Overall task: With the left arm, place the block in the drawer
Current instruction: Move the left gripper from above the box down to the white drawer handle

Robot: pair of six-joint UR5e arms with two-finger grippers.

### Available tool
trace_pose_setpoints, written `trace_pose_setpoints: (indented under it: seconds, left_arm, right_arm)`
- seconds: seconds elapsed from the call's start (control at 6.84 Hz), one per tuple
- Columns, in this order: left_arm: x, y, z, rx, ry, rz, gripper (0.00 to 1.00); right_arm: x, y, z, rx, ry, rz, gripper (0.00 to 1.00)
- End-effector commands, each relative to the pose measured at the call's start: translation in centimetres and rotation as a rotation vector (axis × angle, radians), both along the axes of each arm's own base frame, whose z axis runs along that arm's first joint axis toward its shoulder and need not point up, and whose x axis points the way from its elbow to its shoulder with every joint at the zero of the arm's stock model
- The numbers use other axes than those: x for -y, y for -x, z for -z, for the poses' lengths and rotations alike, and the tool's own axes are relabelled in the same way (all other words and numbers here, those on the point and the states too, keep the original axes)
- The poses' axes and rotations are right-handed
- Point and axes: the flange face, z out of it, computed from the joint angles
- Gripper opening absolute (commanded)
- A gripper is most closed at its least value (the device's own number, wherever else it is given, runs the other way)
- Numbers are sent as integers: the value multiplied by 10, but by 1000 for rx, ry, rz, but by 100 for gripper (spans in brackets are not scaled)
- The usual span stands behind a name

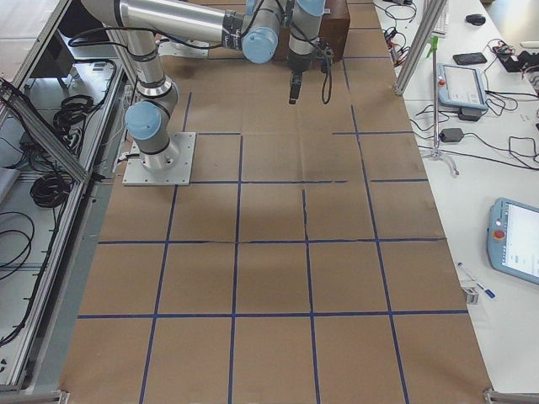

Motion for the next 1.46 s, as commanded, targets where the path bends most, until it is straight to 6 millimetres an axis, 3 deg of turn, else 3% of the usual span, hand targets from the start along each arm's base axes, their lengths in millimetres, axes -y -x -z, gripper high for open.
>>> trace_pose_setpoints:
  seconds: [0.0, 0.29, 0.44, 0.88, 1.32]
  left_arm:
    - [5, -85, 5, 5, 16, 61, 100]
    - [21, -156, 14, -3, 20, 141, 100]
    - [38, -175, 21, -7, 14, 191, 100]
    - [63, -183, 39, -91, 39, 255, 100]
    - [60, -242, 75, -242, 78, 161, 100]
  right_arm:
    - [0, 0, 1, 0, -1, -1, 100]
    - [0, 0, 0, 0, 0, -1, 100]
    - [0, 0, 0, 0, 0, -1, 100]
    - [0, 0, 0, 0, 0, -1, 100]
    - [0, 0, 0, 0, 0, -1, 100]
